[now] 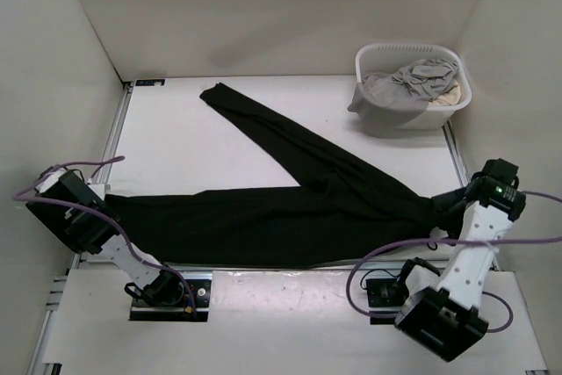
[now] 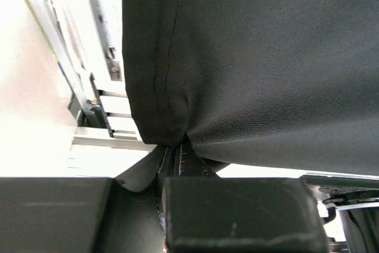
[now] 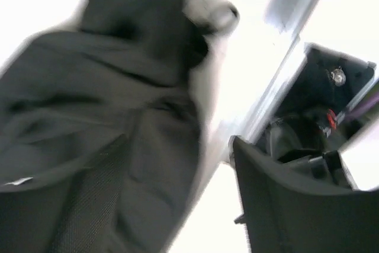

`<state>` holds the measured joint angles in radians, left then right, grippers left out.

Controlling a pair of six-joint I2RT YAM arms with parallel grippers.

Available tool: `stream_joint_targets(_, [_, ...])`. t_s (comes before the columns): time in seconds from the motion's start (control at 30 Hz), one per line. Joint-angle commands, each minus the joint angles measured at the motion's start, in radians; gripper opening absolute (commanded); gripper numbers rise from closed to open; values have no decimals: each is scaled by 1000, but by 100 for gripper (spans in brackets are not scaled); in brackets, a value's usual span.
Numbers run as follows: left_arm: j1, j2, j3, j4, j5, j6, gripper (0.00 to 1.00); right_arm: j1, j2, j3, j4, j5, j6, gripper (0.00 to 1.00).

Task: Fold and stack the trousers
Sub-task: Flatten the trousers out

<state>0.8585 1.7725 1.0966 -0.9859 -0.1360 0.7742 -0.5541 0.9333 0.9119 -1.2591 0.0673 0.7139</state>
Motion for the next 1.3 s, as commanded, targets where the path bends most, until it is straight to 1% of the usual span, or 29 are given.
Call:
stream_joint_targets(0.0, [5,-31,32,16,-14,22,14,3,-100,159,-68,103,82,79])
stream_joint_targets(0.03, [5,-22,32,16,-14,22,14,3,-100,174,-59,117,82,81])
stream_joint_targets(0.1, [5,-22,23,16,-14,22,14,13,-61,160,-39,117,59,83])
stream_joint_targets(0.13, [5,-22,23,16,-14,22,14,13,-50,133,-13,54,59,84])
stream_joint_targets(0.17, [5,-13,23,16,-23,22,16,13,-38,72,39,25,59,85])
stream_joint_targets(0.2, [5,-13,32,26,-24,22,16,13,-15,38,55,5,68,87])
stream_joint_targets(0.33, [5,-2,51,26,-14,22,20,13,-4,-114,124,-44,82,87])
stream_joint_targets(0.47, [5,7,51,26,-14,22,20,22,-25,-200,176,-66,73,74])
stream_joint_targets(0.57, [5,30,51,26,-14,22,20,22,-34,-263,228,-93,62,74])
stream_joint_targets(0.6, [5,30,51,26,-14,22,20,22,-34,-283,266,-103,62,72])
stream_joint_targets(0.63, [5,30,61,26,-14,22,20,22,-34,-303,276,-103,71,69])
stream_joint_targets(0.67, [5,30,72,26,-25,22,20,22,-22,-341,276,-103,71,57])
stream_joint_targets(0.73, [5,30,84,26,-40,22,20,22,-22,-369,267,-94,85,40])
stream_joint_targets(0.77, [5,30,94,26,-60,31,20,22,-22,-369,241,-27,128,31])
stream_joint_targets(0.8, [5,30,94,26,-69,31,20,22,-34,-369,163,26,154,14])
stream_joint_targets(0.9, [5,19,105,16,-85,42,21,22,-88,-337,41,155,258,0])
stream_joint_targets(0.93, [5,19,105,16,-85,42,21,22,-97,-321,18,169,286,0])
stream_joint_targets(0.97, [5,19,105,7,-85,42,24,22,-97,-303,6,169,301,0])
stream_joint_targets(1.0, [5,19,105,-2,-76,42,28,22,-97,-294,6,181,302,4])
stream_joint_targets(1.03, [5,19,105,-2,-76,42,32,22,-97,-283,6,181,291,30])
stream_joint_targets(1.07, [5,19,105,-13,-65,42,39,22,-87,-260,6,192,280,52])
stream_joint_targets(1.13, [5,10,105,-13,-65,42,47,31,-87,-226,-6,204,280,93])
stream_joint_targets(1.23, [5,-1,129,-33,-25,42,53,40,-97,-124,-31,218,269,99])
stream_joint_targets(1.27, [5,-11,141,-48,36,51,54,49,-97,-89,-31,227,259,99])
